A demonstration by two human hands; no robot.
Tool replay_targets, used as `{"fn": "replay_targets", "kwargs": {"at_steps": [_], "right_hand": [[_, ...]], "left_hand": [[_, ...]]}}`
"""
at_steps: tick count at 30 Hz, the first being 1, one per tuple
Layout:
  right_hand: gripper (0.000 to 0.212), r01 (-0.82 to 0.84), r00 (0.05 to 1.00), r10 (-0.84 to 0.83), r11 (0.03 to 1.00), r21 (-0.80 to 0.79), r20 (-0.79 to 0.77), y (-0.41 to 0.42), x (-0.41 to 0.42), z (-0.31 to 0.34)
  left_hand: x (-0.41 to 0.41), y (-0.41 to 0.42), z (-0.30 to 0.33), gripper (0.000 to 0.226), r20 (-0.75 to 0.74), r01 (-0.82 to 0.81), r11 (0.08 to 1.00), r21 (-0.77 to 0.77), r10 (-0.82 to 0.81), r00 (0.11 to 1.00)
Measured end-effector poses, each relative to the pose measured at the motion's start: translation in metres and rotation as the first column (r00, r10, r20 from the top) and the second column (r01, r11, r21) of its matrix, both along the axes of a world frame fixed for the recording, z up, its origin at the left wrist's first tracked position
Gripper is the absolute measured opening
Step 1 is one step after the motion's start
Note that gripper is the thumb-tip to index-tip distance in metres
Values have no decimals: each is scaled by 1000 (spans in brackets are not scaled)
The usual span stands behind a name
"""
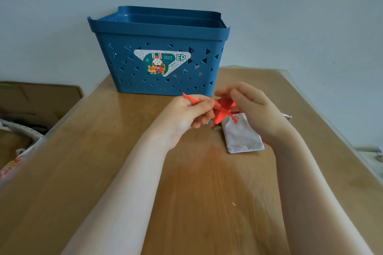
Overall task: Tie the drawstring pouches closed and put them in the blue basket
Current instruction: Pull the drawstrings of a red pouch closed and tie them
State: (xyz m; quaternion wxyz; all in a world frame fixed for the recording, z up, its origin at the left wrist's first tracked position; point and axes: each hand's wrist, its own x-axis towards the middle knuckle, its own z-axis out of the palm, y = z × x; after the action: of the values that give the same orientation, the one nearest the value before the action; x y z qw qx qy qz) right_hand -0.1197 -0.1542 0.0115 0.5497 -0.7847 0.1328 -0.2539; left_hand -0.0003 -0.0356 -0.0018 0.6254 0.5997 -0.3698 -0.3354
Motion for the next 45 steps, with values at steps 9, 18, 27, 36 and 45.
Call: {"fn": "replay_targets", "kwargs": {"at_steps": [9, 18, 27, 36, 45], "right_hand": [[13, -53, 994, 33, 977, -208, -100, 6, 2, 0], [15, 1, 994, -27, 974, -226, -110, 2, -1, 6], [20, 6, 984, -23, 996, -93, -178, 5, 0, 7], [26, 32, 961, -14, 998, 61, -276, 8, 5, 3], [12, 15, 996, -12, 1000, 28, -91, 6, 4, 0]], "left_hand": [[7, 9, 4, 9, -101, 89, 995, 37, -85, 991], [10, 6, 1, 10, 177, 24, 999, 38, -31, 984], [9, -2, -8, 10, 629, -99, 992, -77, 125, 768], [5, -9, -14, 19, 796, -189, 889, -417, 457, 397], [5, -6, -8, 10, 746, -158, 918, -363, 388, 541]]}}
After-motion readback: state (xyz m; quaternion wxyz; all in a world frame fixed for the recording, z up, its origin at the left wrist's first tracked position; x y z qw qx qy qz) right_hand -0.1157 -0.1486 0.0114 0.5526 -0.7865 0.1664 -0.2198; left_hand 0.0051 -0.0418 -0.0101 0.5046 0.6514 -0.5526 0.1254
